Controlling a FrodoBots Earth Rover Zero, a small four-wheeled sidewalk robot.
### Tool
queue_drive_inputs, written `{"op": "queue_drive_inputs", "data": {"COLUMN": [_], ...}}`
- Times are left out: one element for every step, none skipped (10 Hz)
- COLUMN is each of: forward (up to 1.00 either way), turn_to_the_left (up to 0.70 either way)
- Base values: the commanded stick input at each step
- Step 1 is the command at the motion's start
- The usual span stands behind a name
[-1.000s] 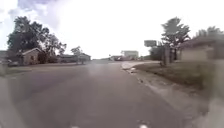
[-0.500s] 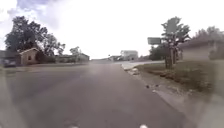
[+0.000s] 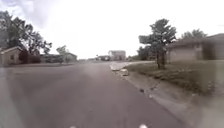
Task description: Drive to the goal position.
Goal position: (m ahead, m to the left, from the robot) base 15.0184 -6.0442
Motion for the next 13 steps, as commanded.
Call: {"op": "queue_drive_inputs", "data": {"forward": [1.0,1.0,1.0,1.0,1.0,1.0,1.0,1.0,1.0,1.0,1.0,1.0,1.0], "turn_to_the_left": [0.0,0.0,0.0,0.0,0.0,0.0,0.0,0.0,-0.01,-0.01,0.01,0.03,0.4]}}
